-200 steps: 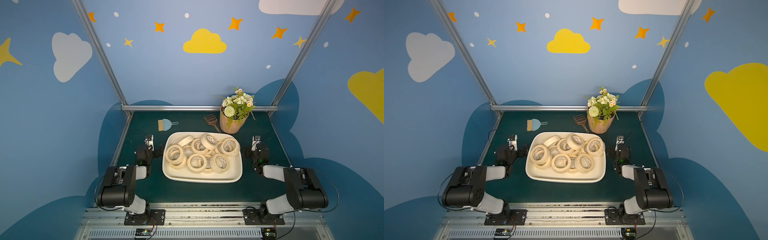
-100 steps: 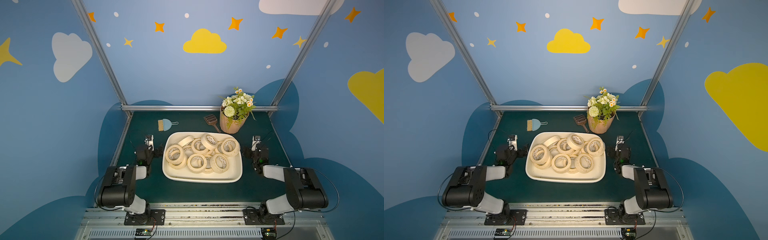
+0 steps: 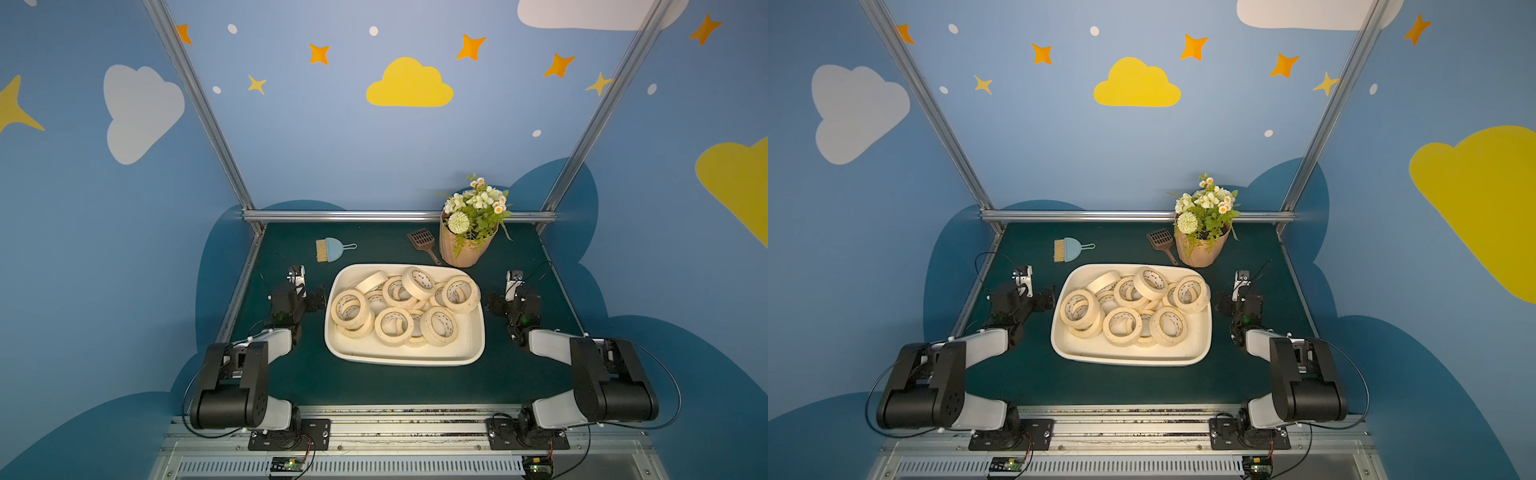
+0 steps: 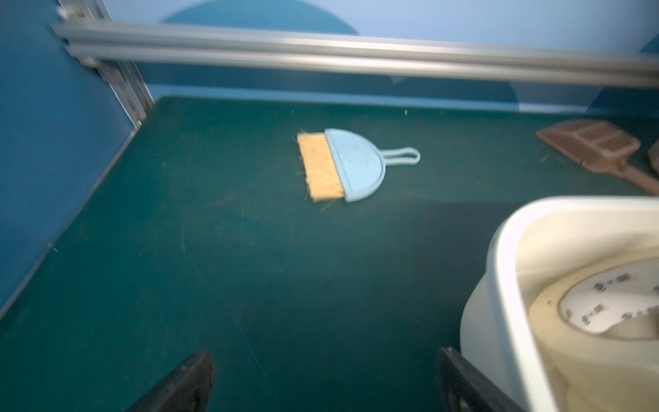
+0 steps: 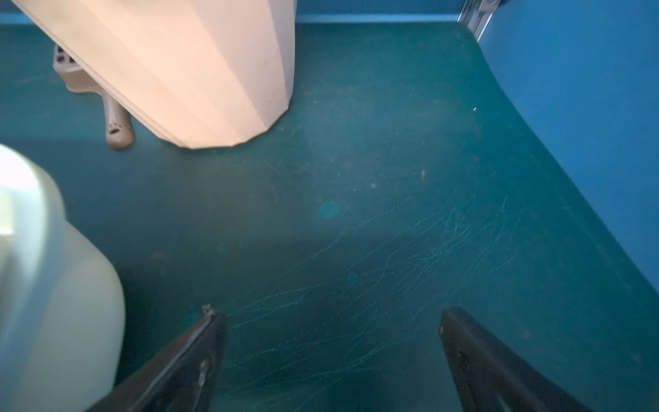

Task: Take out the art tape in the storage box
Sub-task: Pick up the art tape from the storage box.

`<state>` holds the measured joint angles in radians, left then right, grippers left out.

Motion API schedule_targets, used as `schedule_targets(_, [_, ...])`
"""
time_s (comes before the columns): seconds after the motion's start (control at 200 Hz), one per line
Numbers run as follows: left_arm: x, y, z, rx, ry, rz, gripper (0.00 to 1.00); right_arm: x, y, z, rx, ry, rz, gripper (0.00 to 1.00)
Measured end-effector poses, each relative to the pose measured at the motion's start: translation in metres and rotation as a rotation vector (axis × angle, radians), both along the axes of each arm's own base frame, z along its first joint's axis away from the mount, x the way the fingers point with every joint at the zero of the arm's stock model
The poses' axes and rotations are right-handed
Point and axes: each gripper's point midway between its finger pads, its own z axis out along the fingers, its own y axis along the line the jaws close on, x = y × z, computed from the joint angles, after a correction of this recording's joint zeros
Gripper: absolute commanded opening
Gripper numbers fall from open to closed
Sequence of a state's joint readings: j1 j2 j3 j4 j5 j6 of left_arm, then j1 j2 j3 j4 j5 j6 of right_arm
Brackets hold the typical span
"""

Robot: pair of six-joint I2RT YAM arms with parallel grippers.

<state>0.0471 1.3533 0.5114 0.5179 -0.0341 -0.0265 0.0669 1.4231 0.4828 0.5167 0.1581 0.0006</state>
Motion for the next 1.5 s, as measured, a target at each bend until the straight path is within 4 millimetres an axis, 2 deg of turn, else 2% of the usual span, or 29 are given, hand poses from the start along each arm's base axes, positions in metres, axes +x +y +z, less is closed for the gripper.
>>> schedule_targets(0.07, [0.0, 0.001, 0.045, 0.012, -0.074, 0.014, 1.0, 0.006, 0.002, 0.026, 0.001, 0.005, 0.008, 0.99])
schedule_targets(0.145, [-0.001, -0.004, 0.091, 0.019, -0.133, 0.013, 0.98, 0.016, 0.008, 0.071, 0.007, -0.018, 0.013, 0.99])
schedule_targets(0.2, [-0.002, -0.012, 0.12, 0.021, -0.156, -0.004, 0.96, 0.016, 0.015, 0.101, 0.011, -0.035, 0.018, 0.99])
schedule_targets(0.265, [-0.004, -0.03, 0.143, 0.018, -0.151, -0.047, 0.96, 0.007, 0.031, 0.131, 0.011, -0.037, 0.042, 0.99])
schedule_targets(0.335, [-0.01, -0.057, 0.151, 0.013, -0.11, -0.12, 0.95, -0.009, 0.056, 0.151, 0.016, -0.01, 0.096, 0.99])
schedule_targets(0.4, [-0.019, -0.087, 0.143, 0.009, -0.039, -0.204, 0.93, -0.026, 0.083, 0.158, 0.014, 0.043, 0.166, 0.99])
schedule_targets(0.491, [-0.039, -0.12, 0.115, -0.019, 0.096, -0.299, 0.87, -0.054, 0.121, 0.156, 0.007, 0.152, 0.27, 0.99])
schedule_targets(0.601, [-0.057, -0.132, 0.085, -0.083, 0.229, -0.338, 0.79, -0.087, 0.161, 0.149, -0.015, 0.269, 0.393, 0.99])
schedule_targets(0.661, [-0.066, -0.138, 0.071, -0.131, 0.289, -0.354, 0.78, -0.1, 0.172, 0.145, -0.012, 0.313, 0.431, 0.99])
schedule_targets(0.761, [-0.078, -0.151, 0.054, -0.189, 0.371, -0.385, 0.77, -0.109, 0.169, 0.136, -0.01, 0.36, 0.423, 0.99])
schedule_targets(0.901, [-0.092, -0.178, 0.031, -0.244, 0.471, -0.446, 0.75, -0.111, 0.159, 0.124, 0.008, 0.407, 0.388, 0.99])
schedule_targets(1.016, [-0.093, -0.192, 0.004, -0.246, 0.566, -0.457, 0.73, -0.106, 0.15, 0.117, 0.028, 0.435, 0.347, 0.99])
schedule_targets(1.136, [-0.088, -0.193, -0.023, -0.208, 0.648, -0.425, 0.69, -0.104, 0.144, 0.114, 0.04, 0.45, 0.323, 0.99])
schedule_targets(1.201, [-0.083, -0.191, -0.031, -0.182, 0.67, -0.406, 0.61, -0.102, 0.14, 0.113, 0.047, 0.454, 0.313, 0.99])
schedule_targets(1.261, [-0.078, -0.19, -0.033, -0.165, 0.674, -0.392, 0.49, -0.102, 0.137, 0.111, 0.055, 0.462, 0.306, 0.99])
schedule_targets(1.326, [-0.072, -0.191, -0.034, -0.149, 0.675, -0.387, 0.29, -0.103, 0.133, 0.106, 0.063, 0.475, 0.296, 0.99])
schedule_targets(1.377, [-0.069, -0.192, -0.034, -0.137, 0.673, -0.389, 0.18, -0.103, 0.128, 0.102, 0.07, 0.489, 0.286, 0.99])
schedule_targets(1.467, [-0.07, -0.193, -0.033, -0.126, 0.674, -0.39, 0.04, -0.106, 0.122, 0.094, 0.085, 0.516, 0.273, 0.99])
schedule_targets(1.502, [-0.071, -0.193, -0.032, -0.125, 0.678, -0.387, 0.04, -0.107, 0.121, 0.092, 0.093, 0.525, 0.273, 0.99])
